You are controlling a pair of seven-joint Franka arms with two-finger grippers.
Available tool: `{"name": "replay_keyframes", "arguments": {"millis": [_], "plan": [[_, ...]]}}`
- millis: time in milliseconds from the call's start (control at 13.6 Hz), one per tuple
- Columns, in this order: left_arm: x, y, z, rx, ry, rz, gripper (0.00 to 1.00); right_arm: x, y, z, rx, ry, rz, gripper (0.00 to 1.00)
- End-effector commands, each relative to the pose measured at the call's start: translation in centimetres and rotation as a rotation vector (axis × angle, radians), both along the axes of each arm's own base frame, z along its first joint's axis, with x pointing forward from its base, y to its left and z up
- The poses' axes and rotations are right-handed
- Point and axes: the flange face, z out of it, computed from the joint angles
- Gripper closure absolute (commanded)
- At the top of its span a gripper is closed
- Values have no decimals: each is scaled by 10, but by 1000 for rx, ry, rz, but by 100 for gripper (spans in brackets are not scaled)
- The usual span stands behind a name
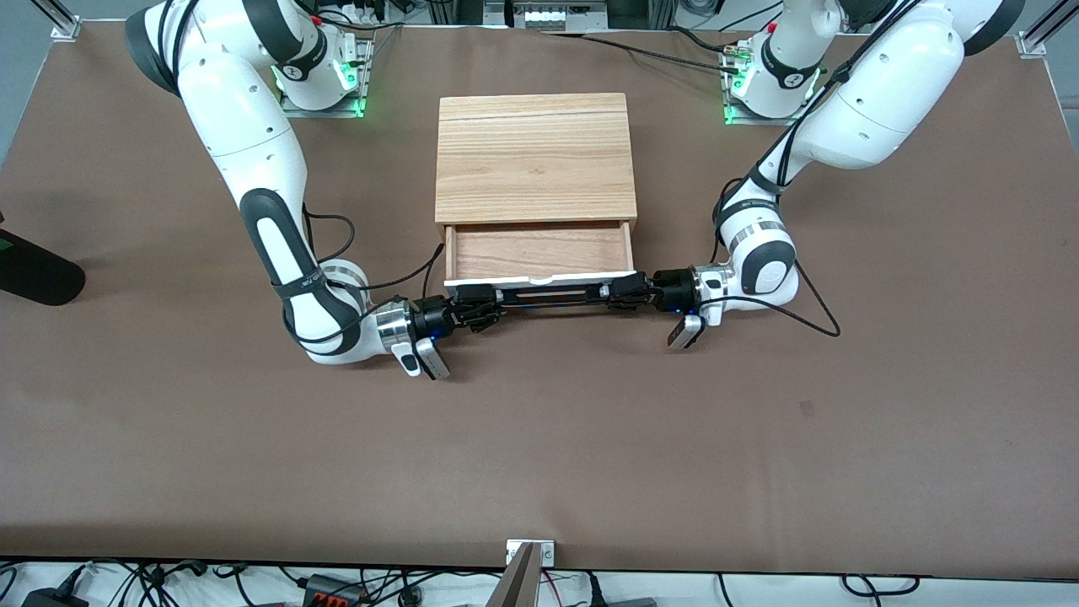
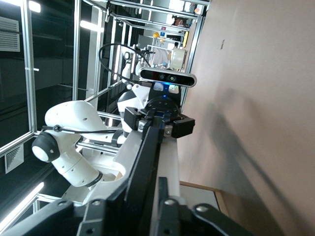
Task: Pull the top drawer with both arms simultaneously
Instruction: 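Pull the handle outward with both grippers to slide the drawer open, then open both grippers and draw them back from the handle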
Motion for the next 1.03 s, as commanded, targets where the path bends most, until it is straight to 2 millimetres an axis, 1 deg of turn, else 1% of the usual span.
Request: {"name": "replay_keyframes", "arguments": {"millis": [0,74,221,295,442,590,664,811,885,959], "plan": [[10,10,0,24,-54,22,59,16,-24,-17,-31,12,-59,0],[10,10,0,24,-54,22,49,17,-26,-16,-31,11,-61,0],[10,10,0,21,-53,22,49,19,-26,-12,-35,12,-56,0],[11,11,0,19,-44,24,49,27,-28,-1,-38,28,-58,0],[13,14,2,15,-31,28,50,41,-31,29,-83,25,-23,0],[14,16,3,11,-35,29,50,68,-54,64,-197,28,-1,0],[16,19,4,12,-36,35,50,79,-66,77,-265,39,14,0],[19,24,5,20,-43,32,51,92,-95,120,-351,46,54,0],[26,29,11,34,-59,9,51,96,-114,140,-412,57,63,0],[35,43,14,54,-55,-10,51,100,-129,155,-488,47,66,0]]}}
